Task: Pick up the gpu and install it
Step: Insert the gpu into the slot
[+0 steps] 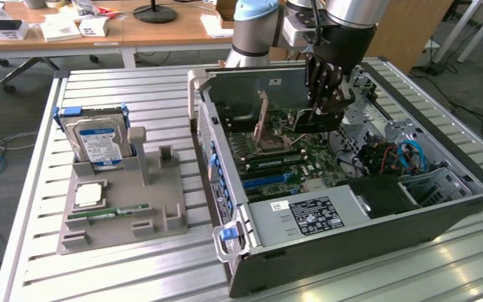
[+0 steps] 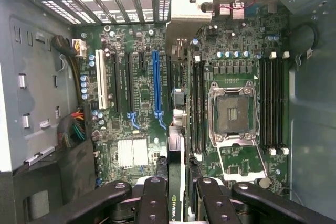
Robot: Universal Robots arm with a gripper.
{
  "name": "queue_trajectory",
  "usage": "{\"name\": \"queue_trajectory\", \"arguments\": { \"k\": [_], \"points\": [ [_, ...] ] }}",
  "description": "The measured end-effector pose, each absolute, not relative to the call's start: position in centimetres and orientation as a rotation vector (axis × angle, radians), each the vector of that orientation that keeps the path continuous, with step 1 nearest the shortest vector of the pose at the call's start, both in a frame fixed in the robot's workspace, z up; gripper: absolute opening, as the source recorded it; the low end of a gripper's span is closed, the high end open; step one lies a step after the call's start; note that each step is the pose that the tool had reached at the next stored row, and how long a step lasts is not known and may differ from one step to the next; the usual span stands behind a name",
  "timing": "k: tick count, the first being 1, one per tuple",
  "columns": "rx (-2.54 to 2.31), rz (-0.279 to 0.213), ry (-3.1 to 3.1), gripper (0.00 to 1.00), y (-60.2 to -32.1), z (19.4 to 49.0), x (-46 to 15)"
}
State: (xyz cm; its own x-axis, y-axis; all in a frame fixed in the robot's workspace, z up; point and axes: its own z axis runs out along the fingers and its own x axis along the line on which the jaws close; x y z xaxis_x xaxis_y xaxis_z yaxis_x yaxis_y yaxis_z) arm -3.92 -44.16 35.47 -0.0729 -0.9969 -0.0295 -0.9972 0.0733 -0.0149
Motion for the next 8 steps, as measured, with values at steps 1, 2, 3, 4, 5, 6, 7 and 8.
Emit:
{"name": "queue_trajectory", "arguments": {
  "k": [1,2,3,4,5,6,7,8],
  "points": [
    [-2.117,0.014,2.278,0.26,-44.16,35.47,-3.98],
    [-2.117,0.014,2.278,0.26,-44.16,35.47,-4.04],
    [-2.117,0.014,2.278,0.26,-44.16,35.47,-4.11],
    [-2.117,0.014,2.278,0.26,-44.16,35.47,-4.17],
    [-2.117,0.014,2.278,0.26,-44.16,35.47,-4.23],
    [-2.117,0.014,2.278,0.26,-44.16,35.47,-4.28],
    [-2.117,0.014,2.278,0.26,-44.16,35.47,-4.33],
    [-2.117,0.014,2.278,0.26,-44.16,35.47,-4.37]
  ]
}}
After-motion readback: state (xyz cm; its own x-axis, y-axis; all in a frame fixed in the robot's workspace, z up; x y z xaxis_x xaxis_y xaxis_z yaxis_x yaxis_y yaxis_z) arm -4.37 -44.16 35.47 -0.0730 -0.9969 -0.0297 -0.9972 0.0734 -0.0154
